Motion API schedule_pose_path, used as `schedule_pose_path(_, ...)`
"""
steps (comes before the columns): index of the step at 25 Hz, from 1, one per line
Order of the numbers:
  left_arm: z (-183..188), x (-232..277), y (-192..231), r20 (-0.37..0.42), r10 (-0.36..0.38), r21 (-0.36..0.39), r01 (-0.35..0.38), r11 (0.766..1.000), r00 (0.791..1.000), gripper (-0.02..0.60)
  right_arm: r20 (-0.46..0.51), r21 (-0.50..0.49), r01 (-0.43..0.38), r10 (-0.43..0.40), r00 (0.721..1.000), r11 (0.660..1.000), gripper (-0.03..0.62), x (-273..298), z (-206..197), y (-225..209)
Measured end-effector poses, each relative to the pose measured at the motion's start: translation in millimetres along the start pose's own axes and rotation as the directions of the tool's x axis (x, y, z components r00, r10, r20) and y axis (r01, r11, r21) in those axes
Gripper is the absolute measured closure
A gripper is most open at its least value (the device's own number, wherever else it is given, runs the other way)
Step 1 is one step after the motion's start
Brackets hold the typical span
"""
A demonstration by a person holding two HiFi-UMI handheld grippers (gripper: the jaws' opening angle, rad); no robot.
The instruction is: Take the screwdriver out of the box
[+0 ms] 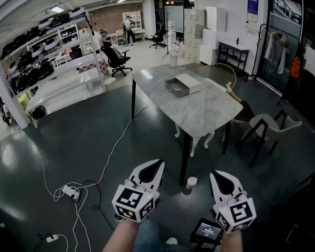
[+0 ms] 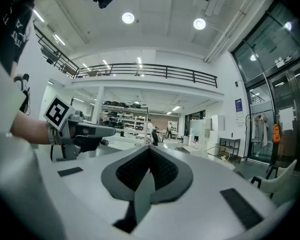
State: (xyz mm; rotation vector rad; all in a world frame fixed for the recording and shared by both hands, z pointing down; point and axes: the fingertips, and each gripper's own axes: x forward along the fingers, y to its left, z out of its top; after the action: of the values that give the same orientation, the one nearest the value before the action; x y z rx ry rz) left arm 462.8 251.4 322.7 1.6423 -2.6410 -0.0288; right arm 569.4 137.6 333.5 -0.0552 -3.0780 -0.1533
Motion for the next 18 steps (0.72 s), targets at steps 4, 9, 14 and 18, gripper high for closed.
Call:
schedule_pose_path(4,2.6,4.9,8.3,0.007,0.009,0.012,-0.009,1.0,1.0,0.568,-0.003,-0.006,-0.01,0.01,1.0,1.0,0.569,10.4,1.8,0.9)
schedule_pose_path(9,6.7,22.6,30.3,0.019,0.005,0.019,-0.006,1.0,1.0,0.568,0.008,-0.024,-0.001,0.001,1.0,1.0,0.569,36.9,10.2,-6.7)
schedule_pose_path(14,9.4,46.6,63.8,0.02,-0.001,0.024,0.0,1.0,1.0,0.568,0.002,-0.048,-0.008,0.008,1.0,0.999,0.569,82.0,17.8,-6.9)
schedule_pose_path(18,5.7,69.0,98.1,0.009,-0.016,0.021,0.015,1.0,1.0,0.568,-0.01,-0.009,0.012,-0.013,1.0,1.0,0.569,124.2,15.8,-12.3)
